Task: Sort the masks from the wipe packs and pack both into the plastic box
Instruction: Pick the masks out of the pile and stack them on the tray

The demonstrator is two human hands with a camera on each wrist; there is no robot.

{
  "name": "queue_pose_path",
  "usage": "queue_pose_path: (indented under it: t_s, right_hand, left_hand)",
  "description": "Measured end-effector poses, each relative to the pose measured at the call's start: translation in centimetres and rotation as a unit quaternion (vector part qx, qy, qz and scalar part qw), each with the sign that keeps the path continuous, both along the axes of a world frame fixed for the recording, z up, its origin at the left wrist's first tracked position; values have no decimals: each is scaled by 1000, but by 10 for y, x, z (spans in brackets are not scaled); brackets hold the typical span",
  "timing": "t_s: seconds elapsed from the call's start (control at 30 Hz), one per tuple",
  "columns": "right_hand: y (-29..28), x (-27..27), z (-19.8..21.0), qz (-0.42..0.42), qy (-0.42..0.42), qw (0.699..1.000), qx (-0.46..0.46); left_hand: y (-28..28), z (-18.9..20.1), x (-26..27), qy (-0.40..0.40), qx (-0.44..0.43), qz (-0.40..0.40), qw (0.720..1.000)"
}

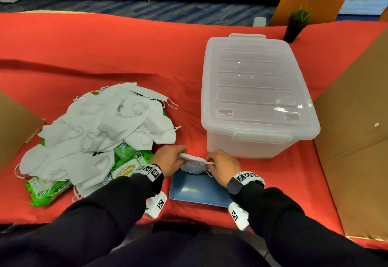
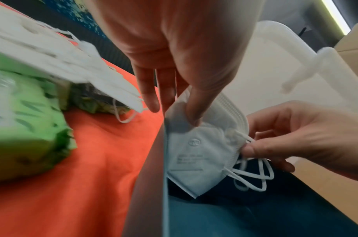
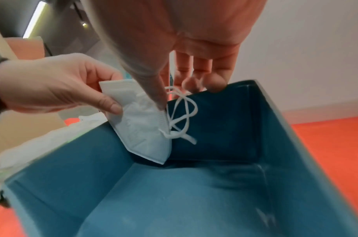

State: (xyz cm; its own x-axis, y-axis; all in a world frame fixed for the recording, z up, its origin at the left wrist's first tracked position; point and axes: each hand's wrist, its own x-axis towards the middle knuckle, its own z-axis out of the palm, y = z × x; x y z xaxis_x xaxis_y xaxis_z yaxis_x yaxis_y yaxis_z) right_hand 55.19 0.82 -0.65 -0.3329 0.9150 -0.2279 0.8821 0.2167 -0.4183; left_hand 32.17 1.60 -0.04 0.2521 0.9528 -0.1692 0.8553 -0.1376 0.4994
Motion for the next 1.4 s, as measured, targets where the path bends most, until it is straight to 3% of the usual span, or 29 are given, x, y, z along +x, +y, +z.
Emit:
queue_pose_path:
  t_s: [0.13,0.23,0.5,0.87,1.07,1.17,1.27,1.3,1.4]
  right_hand:
    - [6,-19,7,-43,102,994,-22]
    - [11,-19,14,-87,155,982,-67]
    - [23,14,17,-118,108,978,-131]
    - [9,8,8,-185,179,956,-138]
    - [4,-6,16,-129,169,976,-38]
    - [0,-29,29,-122,233,964,-33]
    - [5,-58,39,-163,327,928,-75]
    - [11,-67,40,-187,359,909,-101]
    - [35,-100,45,-255,405,856,-194]
  left_hand:
    - [1,6,-25,30,11,-3,999]
    - [0,5,-29,-5,-1,-4,1000]
    - [-4,-12,-29,86,32,-63,994]
    - [-4,-5,-36,-19,-8,20,1000]
    - [-8,-13,-48,-91,-11,108,990]
    - [-7,-14,-63,-163,-27,183,969]
    - [-2,-20,-95,-183,-29,312,932]
    - [0,-22,-106,-199,-35,373,905]
    - [4,-24,-134,-290,-78,532,792]
